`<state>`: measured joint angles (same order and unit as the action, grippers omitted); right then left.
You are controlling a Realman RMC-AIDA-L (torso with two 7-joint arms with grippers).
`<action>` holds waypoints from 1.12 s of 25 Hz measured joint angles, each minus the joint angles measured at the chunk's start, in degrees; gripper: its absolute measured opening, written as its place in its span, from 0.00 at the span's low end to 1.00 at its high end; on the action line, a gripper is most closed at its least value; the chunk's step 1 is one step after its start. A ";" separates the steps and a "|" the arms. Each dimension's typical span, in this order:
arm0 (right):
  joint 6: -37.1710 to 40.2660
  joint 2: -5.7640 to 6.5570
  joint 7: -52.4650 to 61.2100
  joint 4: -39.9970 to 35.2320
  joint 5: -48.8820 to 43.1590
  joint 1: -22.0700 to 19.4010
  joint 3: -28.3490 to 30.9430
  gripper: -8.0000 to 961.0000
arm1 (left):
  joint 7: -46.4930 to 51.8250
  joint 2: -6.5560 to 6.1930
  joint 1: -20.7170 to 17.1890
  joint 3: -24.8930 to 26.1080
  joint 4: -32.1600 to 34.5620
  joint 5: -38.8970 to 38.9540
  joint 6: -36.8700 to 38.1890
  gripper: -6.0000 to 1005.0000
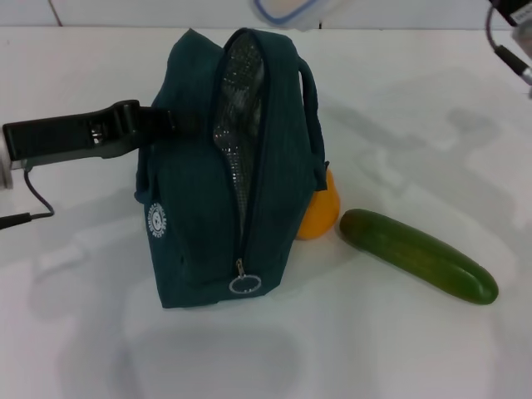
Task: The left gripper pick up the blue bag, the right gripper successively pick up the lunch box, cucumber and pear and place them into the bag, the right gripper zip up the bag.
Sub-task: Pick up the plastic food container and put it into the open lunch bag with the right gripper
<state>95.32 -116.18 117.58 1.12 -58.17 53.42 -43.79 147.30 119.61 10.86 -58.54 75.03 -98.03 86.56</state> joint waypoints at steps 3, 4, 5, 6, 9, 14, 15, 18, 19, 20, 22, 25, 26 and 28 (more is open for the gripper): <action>-0.84 0.00 -0.46 1.10 -0.58 1.92 -0.06 0.11 | -0.48 0.00 0.49 0.00 -0.66 0.08 -0.02 0.05; -1.34 0.00 -0.55 1.53 -0.69 2.63 -0.05 0.11 | -0.58 0.00 0.67 0.01 -0.93 0.11 -0.03 0.05; -1.84 0.00 -0.57 1.87 -0.73 3.12 -0.03 0.11 | -0.67 0.00 1.01 0.03 -1.49 0.12 -0.03 0.05; -2.54 0.00 -0.58 2.29 -0.75 3.70 -0.02 0.11 | -0.71 0.00 1.25 0.04 -1.83 0.11 -0.03 0.05; -4.05 -0.01 -1.13 3.15 -1.74 4.69 -0.03 0.11 | -1.07 -0.05 1.86 0.06 -2.58 0.12 -0.01 0.05; -8.14 0.00 -4.95 3.62 -6.10 5.21 0.37 0.11 | -1.73 -0.08 1.96 0.52 -2.70 0.12 0.01 0.05; -8.71 0.00 -5.36 3.98 -6.64 5.11 0.53 0.11 | -1.88 -0.09 1.96 0.64 -2.70 0.12 0.01 0.05; -9.59 0.00 -6.93 5.48 -7.55 4.85 0.52 0.11 | -2.31 -0.10 1.78 1.19 -2.70 0.14 0.02 0.05; -9.87 0.00 -7.06 5.55 -8.03 4.77 0.52 0.11 | -2.56 -0.05 1.67 1.54 -2.71 0.24 0.02 0.05; -10.25 0.00 -7.11 5.57 -8.74 4.63 0.60 0.11 | -2.91 0.01 1.56 1.90 -2.81 0.50 0.02 0.05; -10.93 0.00 -7.13 5.59 -9.70 4.43 0.65 0.11 | -3.70 0.06 1.37 2.62 -3.44 1.57 0.00 0.05; -11.92 0.00 -7.32 5.67 -11.04 4.30 0.67 0.11 | -4.93 0.01 1.16 3.85 -4.85 2.77 -0.01 0.05; -12.26 0.00 -7.48 5.73 -11.48 4.29 0.77 0.11 | -5.25 0.01 1.11 4.28 -5.27 2.96 -0.02 0.05; -12.84 0.00 -8.00 5.96 -12.21 4.31 0.89 0.11 | -5.72 0.02 1.05 4.53 -5.88 3.03 -0.01 0.05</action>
<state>82.47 -116.18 109.58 7.08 -70.38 57.72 -42.91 141.57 119.64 11.91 -54.01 69.15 -95.00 86.55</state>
